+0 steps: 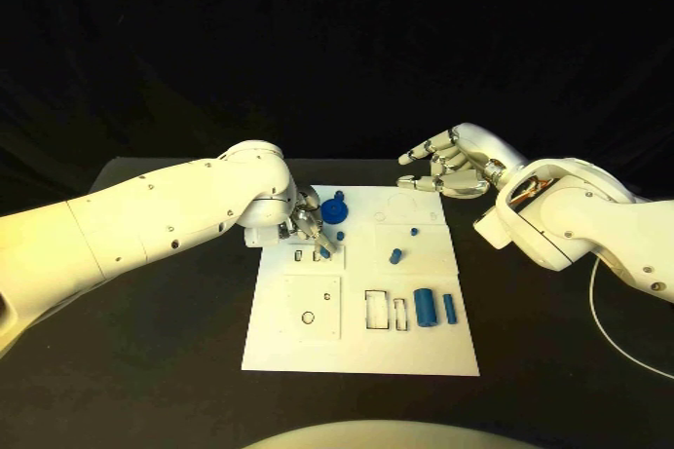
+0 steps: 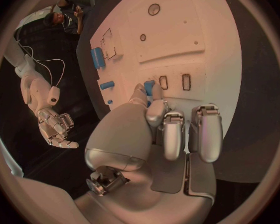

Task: Assemble the parts on the task board

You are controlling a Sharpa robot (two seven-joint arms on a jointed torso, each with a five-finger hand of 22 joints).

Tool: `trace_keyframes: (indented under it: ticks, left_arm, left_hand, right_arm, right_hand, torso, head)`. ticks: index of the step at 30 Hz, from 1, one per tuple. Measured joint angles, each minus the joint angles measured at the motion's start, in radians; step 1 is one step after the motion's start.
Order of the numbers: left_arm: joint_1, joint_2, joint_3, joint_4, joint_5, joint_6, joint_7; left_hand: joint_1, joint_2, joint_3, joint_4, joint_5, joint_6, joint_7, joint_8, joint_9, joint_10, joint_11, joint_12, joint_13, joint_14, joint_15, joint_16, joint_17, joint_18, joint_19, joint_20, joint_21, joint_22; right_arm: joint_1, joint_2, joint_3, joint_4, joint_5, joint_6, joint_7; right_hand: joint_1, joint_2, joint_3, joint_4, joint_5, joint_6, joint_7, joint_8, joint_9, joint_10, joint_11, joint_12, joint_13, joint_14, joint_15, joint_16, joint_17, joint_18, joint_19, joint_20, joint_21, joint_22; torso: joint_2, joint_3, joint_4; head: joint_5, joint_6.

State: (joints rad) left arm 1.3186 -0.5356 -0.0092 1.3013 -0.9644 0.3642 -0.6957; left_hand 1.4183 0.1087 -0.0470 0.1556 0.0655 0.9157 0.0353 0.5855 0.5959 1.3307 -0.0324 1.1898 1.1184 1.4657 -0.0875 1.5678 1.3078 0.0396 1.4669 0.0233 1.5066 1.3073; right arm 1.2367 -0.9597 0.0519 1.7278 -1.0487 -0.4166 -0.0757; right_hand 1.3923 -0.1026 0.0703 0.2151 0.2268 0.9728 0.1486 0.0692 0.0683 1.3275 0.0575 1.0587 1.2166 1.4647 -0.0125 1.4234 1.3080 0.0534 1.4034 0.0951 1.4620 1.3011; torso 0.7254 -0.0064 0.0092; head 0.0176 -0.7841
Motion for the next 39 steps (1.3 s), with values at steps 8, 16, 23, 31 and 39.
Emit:
trace_keyframes:
  ticks: [8, 16, 23, 31, 39]
  left_arm:
    - [-0.001, -0.003, -0.001, 0.0, 0.011, 0.003, 0.0]
    - [-0.004, -0.022, -0.004, 0.01, 0.022, -0.014, -0.001]
    - [-0.005, -0.044, -0.007, 0.032, 0.052, -0.078, -0.002]
    - [-0.009, -0.06, -0.016, 0.049, 0.071, -0.126, -0.002]
    - [-0.014, -0.063, -0.019, 0.054, 0.053, -0.135, -0.002]
  left_hand:
    - [0.043, -0.042, 0.085, 0.082, 0.145, -0.009, 0.008, -0.041, -0.011, -0.002, -0.002, -0.02, -0.012, 0.0, 0.0, 0.0, 0.0, 0.0, 0.0, 0.0, 0.0, 0.0]
    - [-0.085, -0.225, 0.41, 0.11, 0.265, 0.0, 0.018, -0.024, 0.05, 0.005, 0.011, -0.028, -0.01, 0.0, 0.0, 0.0, 0.0, 0.0, 0.0, 0.0, 0.0, 0.001]
    - [-0.163, -0.255, 0.508, 0.079, 0.333, 0.002, 0.019, 0.0, 0.085, 0.02, 0.002, -0.019, 0.004, 0.0, 0.0, 0.0, 0.0, 0.0, 0.0, 0.0, -0.004, 0.001]
    - [-0.186, -0.263, 0.525, 0.067, 0.36, 0.007, 0.016, 0.006, 0.097, 0.025, 0.004, -0.016, 0.009, 0.0, 0.0, 0.0, 0.0, 0.0, 0.0, 0.0, -0.004, 0.001]
    - [-0.195, -0.272, 0.538, 0.055, 0.368, 0.009, 0.015, 0.006, 0.102, 0.029, 0.0, -0.016, 0.009, 0.0, 0.0, 0.0, 0.0, 0.0, 0.0, 0.0, -0.004, 0.001]
  right_arm:
    - [0.0, 0.0, 0.0, 0.0, 0.0, 0.002, 0.0]
    - [-0.001, 0.0, -0.001, 0.0, 0.001, 0.004, 0.0]
    - [-0.001, 0.001, -0.002, -0.002, 0.002, 0.005, 0.001]
    - [-0.002, 0.0, -0.002, -0.003, 0.003, 0.006, 0.002]
    - [-0.003, 0.0, -0.002, -0.004, 0.009, 0.008, 0.002]
  right_hand:
    - [0.0, 0.0, 0.0, 0.0, 0.0, 0.0, 0.0, 0.0, 0.0, 0.0, 0.0, 0.0, 0.0, 0.0, 0.0, 0.0, 0.0, 0.0, 0.0, 0.0, 0.0, 0.0]
    - [0.0, 0.0, 0.0, 0.0, 0.0, 0.0, 0.0, 0.0, 0.0, 0.0, 0.0, 0.0, 0.0, 0.0, 0.0, -0.004, 0.0, 0.0, 0.0, 0.0, 0.0, -0.001]
    - [0.0, 0.0, 0.0, 0.0, 0.0, 0.0, 0.0, 0.0, 0.0, 0.0, 0.0, 0.0, 0.0, 0.0, 0.0, -0.004, 0.0, 0.0, 0.0, 0.0, 0.0, -0.001]
    - [-0.004, 0.004, 0.0, 0.0, 0.0, 0.0, 0.0, 0.0, 0.0, 0.0, 0.0, 0.0, 0.0, 0.0, 0.0, -0.004, 0.0, 0.0, 0.0, 0.0, 0.0, -0.001]
    - [-0.004, 0.004, 0.0, 0.0, 0.004, 0.0, 0.0, 0.0, 0.0, 0.0, 0.0, 0.0, 0.0, 0.0, 0.0, -0.004, -0.001, 0.0, 0.0, 0.0, 0.0, -0.001]
  torso:
    - [0.0, 0.0007, 0.0]
    - [0.0, 0.0012, 0.0006]
    - [0.0, 0.0018, 0.002]
    - [-0.001, 0.0029, 0.0058]
    - [-0.002, 0.0035, 0.0061]
  head:
    - [-0.001, -0.002]
    - [0.001, -0.004]
    - [0.002, -0.004]
    - [0.002, -0.007]
    - [0.003, -0.01]
